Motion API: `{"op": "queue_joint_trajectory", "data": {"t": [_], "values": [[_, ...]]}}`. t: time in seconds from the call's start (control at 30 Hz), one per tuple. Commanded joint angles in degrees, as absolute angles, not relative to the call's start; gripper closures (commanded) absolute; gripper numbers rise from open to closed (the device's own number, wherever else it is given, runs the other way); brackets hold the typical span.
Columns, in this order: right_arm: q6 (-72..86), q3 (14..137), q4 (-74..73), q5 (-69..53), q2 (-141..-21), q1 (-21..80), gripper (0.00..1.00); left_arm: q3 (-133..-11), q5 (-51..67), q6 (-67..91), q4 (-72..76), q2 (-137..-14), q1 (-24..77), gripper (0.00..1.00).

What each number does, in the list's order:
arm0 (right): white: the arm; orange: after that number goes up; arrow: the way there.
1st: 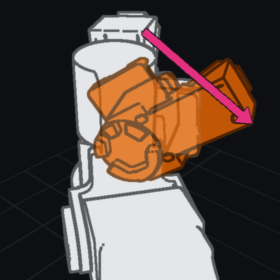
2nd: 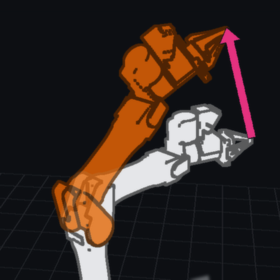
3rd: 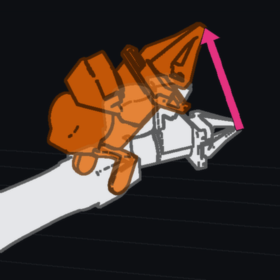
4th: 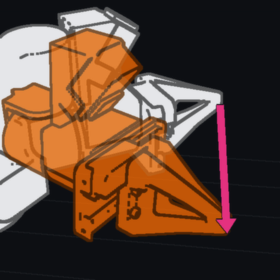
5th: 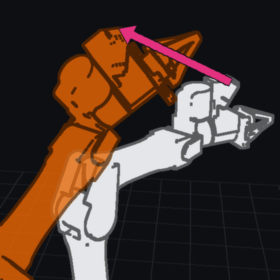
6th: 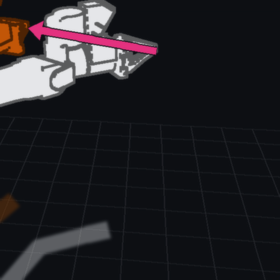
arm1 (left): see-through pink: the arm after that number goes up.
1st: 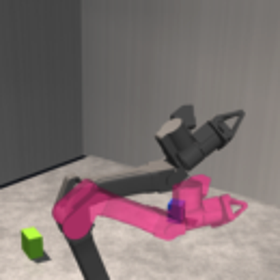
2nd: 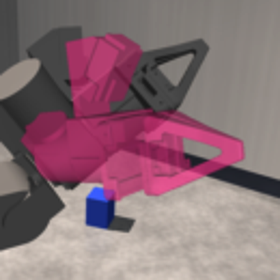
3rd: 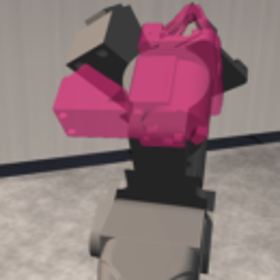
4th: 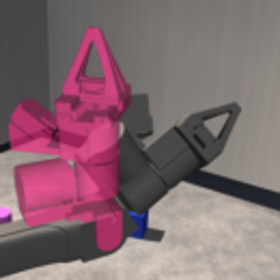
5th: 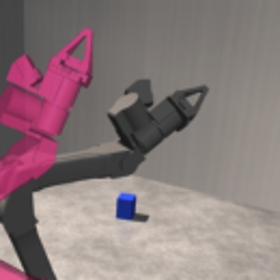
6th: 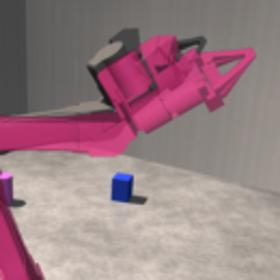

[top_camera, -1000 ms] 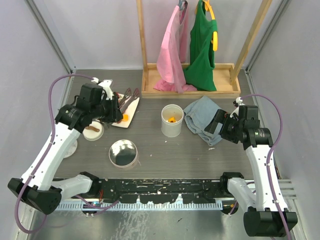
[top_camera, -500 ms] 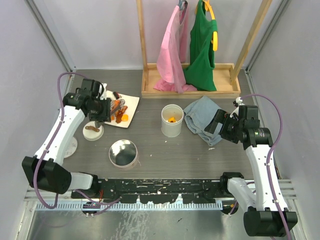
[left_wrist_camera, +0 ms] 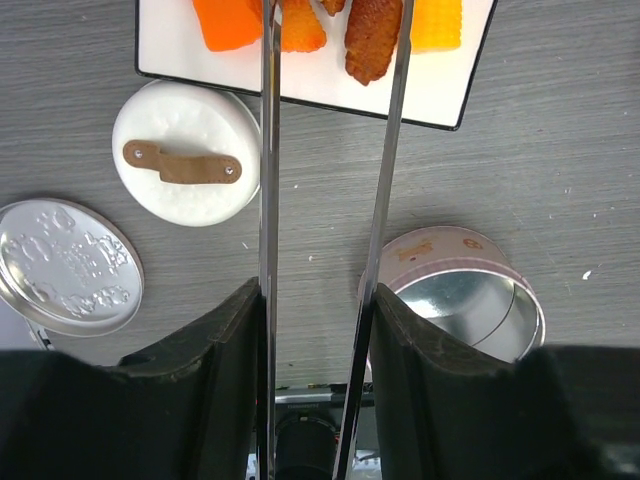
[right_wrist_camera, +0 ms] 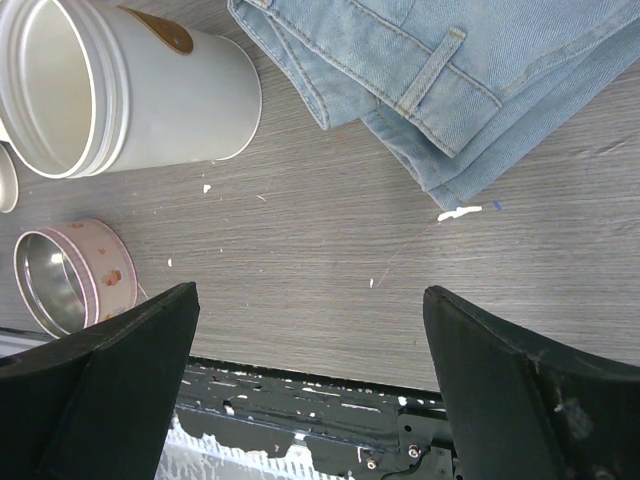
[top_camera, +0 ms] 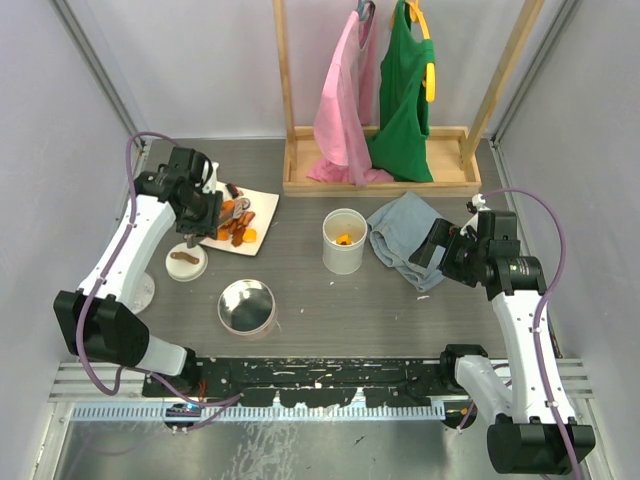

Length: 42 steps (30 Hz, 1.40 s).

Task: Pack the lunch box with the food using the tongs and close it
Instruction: Pick up the fake food from the plate.

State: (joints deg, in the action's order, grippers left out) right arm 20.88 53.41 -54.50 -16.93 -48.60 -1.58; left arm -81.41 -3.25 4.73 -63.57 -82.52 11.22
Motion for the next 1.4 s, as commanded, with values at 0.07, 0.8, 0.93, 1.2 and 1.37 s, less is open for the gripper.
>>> {"op": "queue_joint_trajectory", "data": {"t": [0.07,0.8,0.93,1.2,1.37], "values": [[20.4,54.2,-53.1,-16.3,-47.0,-1.3,0.01,-83.6,-5.4,3.2,-63.3,-82.0,10.7,0.56],[20.4,54.1,-53.2,-16.3,-46.8,-1.3,0.01,-86.0,-4.4,-0.3,-66.8,-85.4,10.7,0.54],[20.5,54.1,-53.2,-16.3,-47.0,-1.2,0.01,-85.3,-4.5,-0.6,-66.4,-86.5,10.7,0.54],[20.5,54.1,-53.1,-16.4,-47.1,-1.2,0.01,-84.5,-4.2,-0.6,-66.0,-88.2,10.7,0.55],[20.5,54.0,-53.0,-16.5,-47.0,-1.2,0.01,-83.5,-3.9,-0.5,-65.8,-88.2,10.7,0.58]]}}
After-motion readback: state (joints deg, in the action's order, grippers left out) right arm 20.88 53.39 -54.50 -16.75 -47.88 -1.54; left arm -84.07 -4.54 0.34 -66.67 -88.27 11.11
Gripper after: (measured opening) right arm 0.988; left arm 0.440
